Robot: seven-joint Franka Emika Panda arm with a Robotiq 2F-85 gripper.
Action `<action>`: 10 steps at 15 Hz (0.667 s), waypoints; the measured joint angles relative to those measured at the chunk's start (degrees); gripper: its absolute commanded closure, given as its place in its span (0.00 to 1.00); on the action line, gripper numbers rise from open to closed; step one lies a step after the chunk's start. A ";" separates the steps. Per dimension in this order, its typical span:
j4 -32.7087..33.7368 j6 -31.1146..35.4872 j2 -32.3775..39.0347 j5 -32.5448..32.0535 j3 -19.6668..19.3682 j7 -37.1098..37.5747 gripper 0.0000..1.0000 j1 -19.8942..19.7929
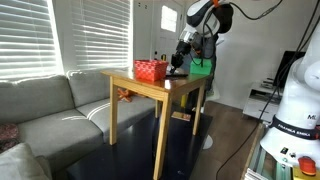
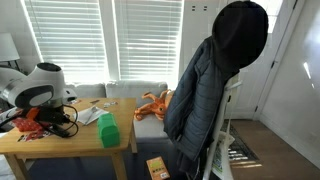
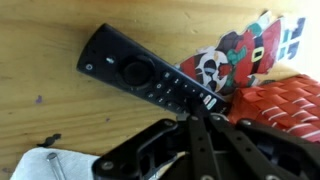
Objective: Press one button on the black remote control
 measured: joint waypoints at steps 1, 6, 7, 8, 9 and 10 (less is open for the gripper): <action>0.00 0.00 0.04 0.13 0.00 0.00 1.00 -0.02; 0.05 -0.21 0.31 1.77 0.00 -0.10 1.00 -0.43; 0.07 -0.29 0.35 2.09 0.00 -0.10 1.00 -0.54; 0.11 -0.32 0.38 2.23 0.00 -0.10 1.00 -0.61; 0.22 -0.41 0.39 2.31 0.00 -0.10 1.00 -0.66; 0.33 -0.44 0.39 2.31 0.00 -0.10 1.00 -0.74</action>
